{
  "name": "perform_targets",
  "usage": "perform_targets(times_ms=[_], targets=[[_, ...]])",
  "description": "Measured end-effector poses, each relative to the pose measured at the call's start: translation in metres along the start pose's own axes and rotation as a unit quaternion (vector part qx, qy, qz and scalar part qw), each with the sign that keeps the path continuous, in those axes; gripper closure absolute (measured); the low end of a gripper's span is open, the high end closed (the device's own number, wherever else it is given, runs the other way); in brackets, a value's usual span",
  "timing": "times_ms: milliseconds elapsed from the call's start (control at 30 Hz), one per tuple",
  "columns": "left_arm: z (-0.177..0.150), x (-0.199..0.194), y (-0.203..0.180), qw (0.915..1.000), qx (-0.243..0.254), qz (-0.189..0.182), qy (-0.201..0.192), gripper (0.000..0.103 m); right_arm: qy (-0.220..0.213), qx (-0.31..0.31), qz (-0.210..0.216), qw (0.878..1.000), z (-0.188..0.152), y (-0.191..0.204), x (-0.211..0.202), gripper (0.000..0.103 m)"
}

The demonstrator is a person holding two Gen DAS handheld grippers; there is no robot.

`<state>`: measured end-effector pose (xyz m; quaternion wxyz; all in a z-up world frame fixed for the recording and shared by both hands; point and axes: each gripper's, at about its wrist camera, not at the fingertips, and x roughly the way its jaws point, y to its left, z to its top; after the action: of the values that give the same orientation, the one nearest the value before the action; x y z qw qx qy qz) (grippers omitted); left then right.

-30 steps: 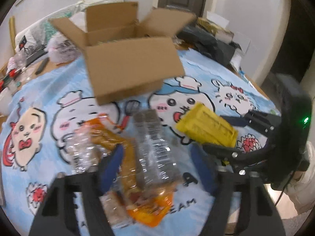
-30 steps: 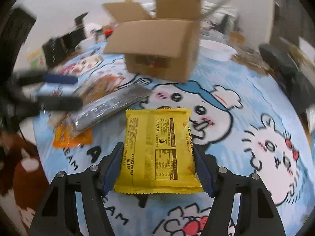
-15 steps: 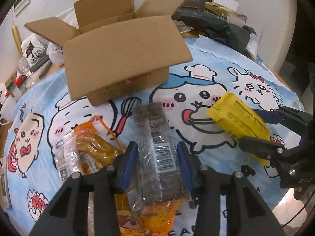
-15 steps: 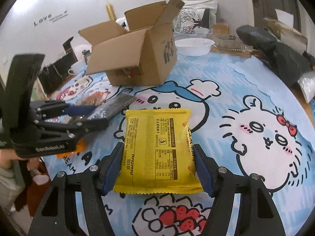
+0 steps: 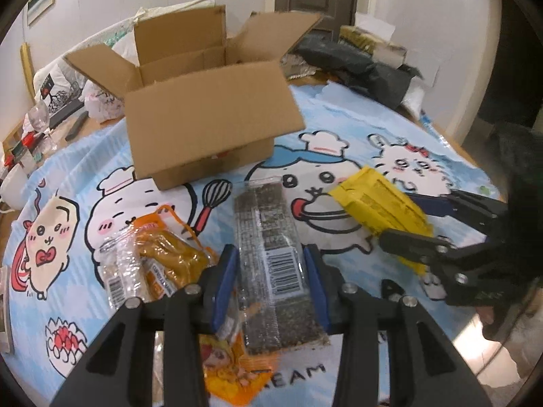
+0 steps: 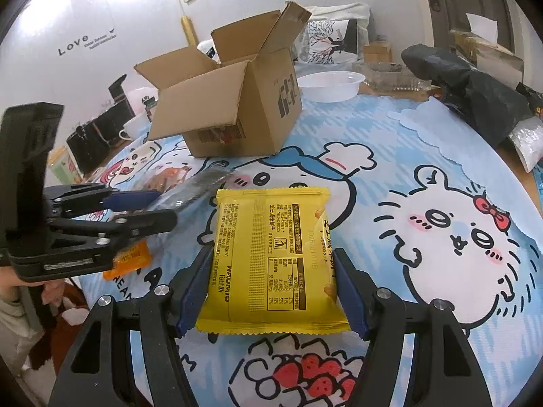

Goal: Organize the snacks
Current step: 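Carry both packs into the box and open both grippers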

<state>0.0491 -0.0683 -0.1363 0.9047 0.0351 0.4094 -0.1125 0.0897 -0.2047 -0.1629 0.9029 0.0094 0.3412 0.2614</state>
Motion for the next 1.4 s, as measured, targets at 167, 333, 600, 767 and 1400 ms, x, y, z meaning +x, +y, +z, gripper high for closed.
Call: perform_targets(times_ms=[167, 333, 600, 767, 1400], targets=[[-0.002, -0.036, 0.001, 0.9993, 0.008, -0.033, -0.016, 0.066, -0.004, -0.012, 0.014, 1.0, 0.002, 0.008, -0.012, 0.038], [0.001, -0.073, 0.003, 0.9977, 0.022, -0.048, -0.041, 0.066, -0.038, -0.035, 0.003, 0.999, 0.019, 0.018, -0.045, 0.038], [0.056, -0.125, 0.027, 0.9925, 0.027, -0.027, -0.116, 0.066, -0.104, -0.065, -0.011, 0.992, 0.083, 0.03, -0.092, 0.038], [0.113, -0.125, 0.053, 0.9899, 0.018, -0.002, -0.141, 0.066, -0.11, -0.085, -0.01, 0.99, 0.137, 0.048, -0.078, 0.038], [0.229, 0.009, 0.105, 0.9994, -0.023, -0.025, -0.01, 0.066, 0.029, -0.103, -0.005, 0.994, 0.245, 0.056, 0.089, 0.038]])
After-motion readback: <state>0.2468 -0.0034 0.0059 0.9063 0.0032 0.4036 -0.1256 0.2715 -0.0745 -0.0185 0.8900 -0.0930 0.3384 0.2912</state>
